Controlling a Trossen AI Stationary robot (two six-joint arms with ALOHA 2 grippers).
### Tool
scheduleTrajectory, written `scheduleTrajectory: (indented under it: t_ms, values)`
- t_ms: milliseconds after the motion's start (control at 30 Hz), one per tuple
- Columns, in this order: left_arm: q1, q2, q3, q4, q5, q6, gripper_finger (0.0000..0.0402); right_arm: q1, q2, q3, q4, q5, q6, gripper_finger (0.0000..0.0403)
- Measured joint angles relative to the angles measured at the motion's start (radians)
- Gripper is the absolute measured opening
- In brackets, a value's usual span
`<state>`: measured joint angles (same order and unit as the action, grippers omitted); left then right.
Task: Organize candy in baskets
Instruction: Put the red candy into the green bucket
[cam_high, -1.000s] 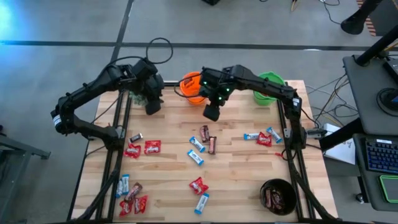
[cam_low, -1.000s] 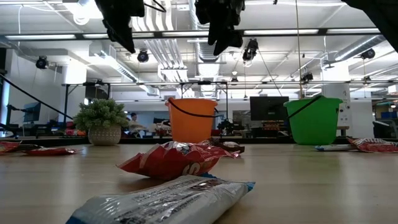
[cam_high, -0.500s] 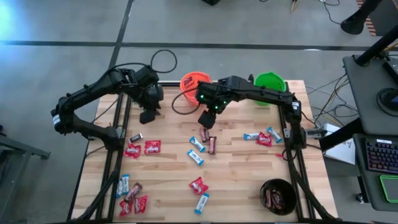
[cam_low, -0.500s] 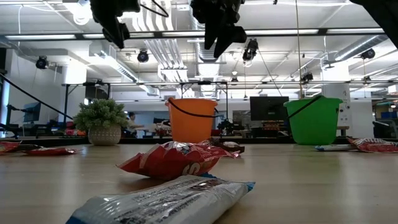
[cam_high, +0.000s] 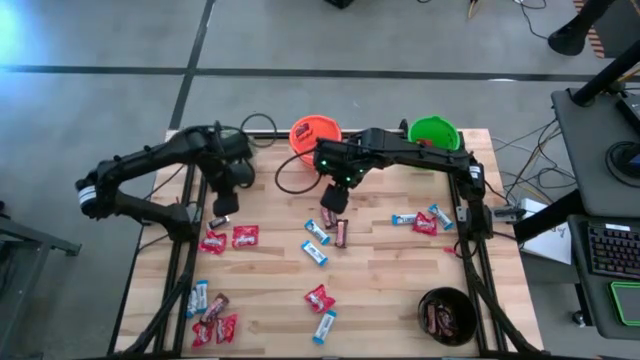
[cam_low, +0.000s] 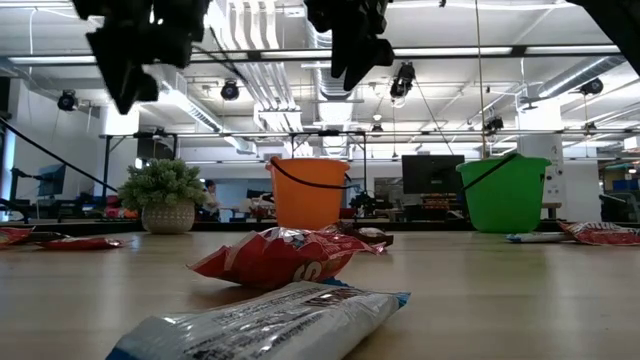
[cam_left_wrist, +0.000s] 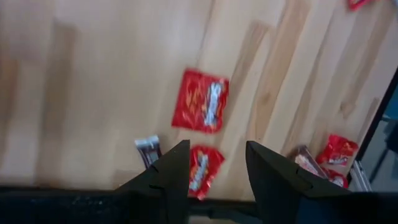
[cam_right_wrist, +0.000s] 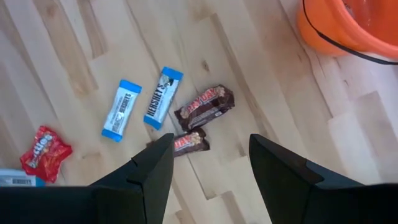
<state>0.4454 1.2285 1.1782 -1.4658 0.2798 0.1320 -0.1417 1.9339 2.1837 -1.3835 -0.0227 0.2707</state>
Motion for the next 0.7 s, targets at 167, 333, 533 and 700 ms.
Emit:
scheduleTrajectory:
  t_ms: [167,333,533,700]
  values:
    - [-0.005,-0.018,-0.128,0.026,0.024,-0.073,0.0137,0.000,0.000,0.000,-0.025,0.000,-0.029,0.0199]
    - [-0.010,-0.019,-0.241,0.119,0.175,-0.144,0.0151,0.000,0.000,0.000,-0.032,0.000,-0.047,0.0199]
    - [-0.034,-0.014,-0.310,0.195,0.194,-0.178,0.0189,0.000,0.000,0.000,-0.058,0.000,-0.047,0.0199]
    - [-0.070,-0.013,-0.344,0.279,0.065,-0.197,0.0209,0.000,-0.002,0.000,-0.058,0.000,-0.047,0.0199]
